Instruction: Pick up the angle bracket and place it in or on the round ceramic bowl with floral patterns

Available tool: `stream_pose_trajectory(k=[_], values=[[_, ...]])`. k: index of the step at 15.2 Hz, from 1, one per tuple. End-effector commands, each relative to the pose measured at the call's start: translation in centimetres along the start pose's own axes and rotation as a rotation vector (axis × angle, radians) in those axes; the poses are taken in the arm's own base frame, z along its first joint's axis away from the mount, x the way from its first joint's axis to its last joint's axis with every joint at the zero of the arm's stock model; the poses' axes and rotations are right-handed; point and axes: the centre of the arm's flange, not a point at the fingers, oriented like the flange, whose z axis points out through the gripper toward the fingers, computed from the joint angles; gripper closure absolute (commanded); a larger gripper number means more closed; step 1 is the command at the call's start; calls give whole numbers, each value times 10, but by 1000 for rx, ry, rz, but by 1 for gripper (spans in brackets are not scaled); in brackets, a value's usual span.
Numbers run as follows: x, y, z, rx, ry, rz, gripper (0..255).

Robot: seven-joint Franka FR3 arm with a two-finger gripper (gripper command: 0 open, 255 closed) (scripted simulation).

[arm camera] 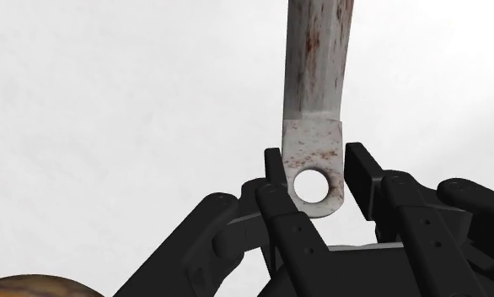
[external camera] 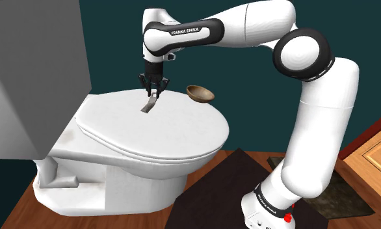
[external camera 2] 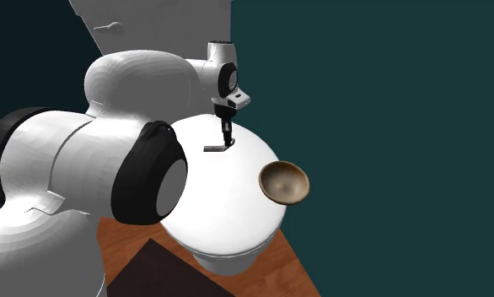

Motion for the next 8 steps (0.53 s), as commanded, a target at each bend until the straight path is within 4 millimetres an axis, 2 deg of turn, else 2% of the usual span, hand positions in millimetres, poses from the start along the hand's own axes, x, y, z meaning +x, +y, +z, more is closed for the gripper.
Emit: stream_pose_trajectory(k=[1,3,8], values=[[0,0,0,0,0,0,255],[0,0,0,0,0,0,255],[-1,3,-26,0,0,0,255]])
